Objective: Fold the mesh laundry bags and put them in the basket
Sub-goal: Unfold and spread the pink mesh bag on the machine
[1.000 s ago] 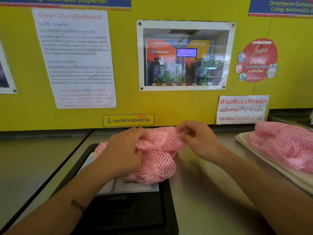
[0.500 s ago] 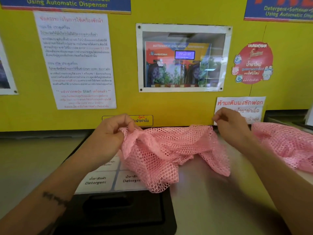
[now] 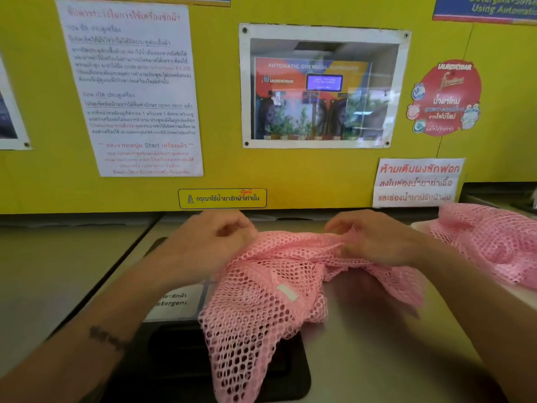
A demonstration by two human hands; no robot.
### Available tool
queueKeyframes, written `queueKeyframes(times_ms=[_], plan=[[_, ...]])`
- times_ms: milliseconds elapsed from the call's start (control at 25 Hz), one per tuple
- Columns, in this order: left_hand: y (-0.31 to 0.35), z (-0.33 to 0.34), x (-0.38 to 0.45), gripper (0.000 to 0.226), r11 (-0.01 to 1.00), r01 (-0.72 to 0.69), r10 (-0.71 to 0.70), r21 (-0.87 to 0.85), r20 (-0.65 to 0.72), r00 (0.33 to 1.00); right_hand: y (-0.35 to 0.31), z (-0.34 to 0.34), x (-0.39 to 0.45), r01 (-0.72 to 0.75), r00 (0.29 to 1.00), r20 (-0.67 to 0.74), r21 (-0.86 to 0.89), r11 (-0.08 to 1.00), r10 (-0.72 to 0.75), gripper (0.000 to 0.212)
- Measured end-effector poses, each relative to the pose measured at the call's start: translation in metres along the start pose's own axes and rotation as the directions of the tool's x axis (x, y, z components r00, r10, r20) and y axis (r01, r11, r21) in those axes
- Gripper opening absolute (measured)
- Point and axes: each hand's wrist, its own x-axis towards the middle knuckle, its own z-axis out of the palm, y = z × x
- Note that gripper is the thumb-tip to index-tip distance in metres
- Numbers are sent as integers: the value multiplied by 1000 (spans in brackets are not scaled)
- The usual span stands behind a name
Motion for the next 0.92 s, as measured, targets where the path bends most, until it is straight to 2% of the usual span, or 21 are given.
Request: queueKeyframes(times_ms=[40, 120, 160, 200, 240, 320, 400, 480, 520, 560, 600, 640, 680, 720, 800, 840, 920], plan=[[0, 9, 0, 36, 993, 37, -46, 115, 78, 996, -3, 2, 0, 16, 1000, -9, -14, 1000, -17, 26], [-5, 22, -1, 75, 941, 112, -224, 321, 337, 915, -7, 7, 2, 61, 997, -46, -19, 998, -62, 5], [-11, 25, 0, 90, 904, 116, -290, 411, 392, 873, -7, 7, 3, 57, 993, -103, -60, 997, -63, 10], [-17, 26, 2, 97, 876, 118, -319, 467, 379, 869, -3, 2, 5, 0, 980, -197, -102, 995, -20, 15], [-23, 23, 6, 100, 855, 128, -316, 502, 310, 897, 3, -6, 6, -98, 950, -307, -118, 988, 58, 16], [-28, 17, 12, 100, 814, 173, -275, 555, 106, 956, 22, -21, 3, -312, 857, -460, -104, 944, 232, 13], [-30, 13, 16, 97, 776, 225, -246, 589, -45, 968, 36, -25, -5, -484, 828, -405, -172, 858, 386, 8], [-28, 11, 17, 86, 732, 231, -172, 641, -154, 973, 40, -25, -6, -534, 828, -332, -219, 817, 452, 12], [-25, 10, 16, 72, 740, 201, -91, 641, -200, 975, 36, -25, -5, -505, 841, -325, -185, 843, 432, 17], [-21, 10, 15, 52, 789, 145, 7, 596, -245, 969, 30, -24, -3, -437, 863, -331, -110, 893, 382, 24], [-15, 13, 13, 32, 855, 93, 58, 510, -272, 960, 22, -21, -1, -333, 889, -339, -17, 943, 308, 32], [-10, 18, 10, 23, 910, 48, 62, 412, -250, 966, 10, -17, 0, -206, 918, -332, 67, 976, 216, 39], [-5, 25, 7, 32, 936, 32, 30, 352, -169, 985, -2, -10, 0, -89, 948, -294, 128, 988, 123, 44], [-3, 32, 5, 49, 932, 48, -38, 360, -35, 999, -12, -1, 0, -7, 974, -225, 126, 992, 36, 46], [-3, 44, 6, 67, 889, 63, -158, 454, 176, 972, -21, 21, 3, 68, 994, -90, 11, 998, -67, 42], [-4, 46, 6, 64, 882, 47, -167, 469, 216, 962, -18, 29, 7, 70, 994, -75, -48, 996, -74, 34], [-3, 43, 8, 45, 870, -19, -75, 493, 170, 983, -8, 28, 14, -11, 986, -165, -65, 998, 0, 10]])
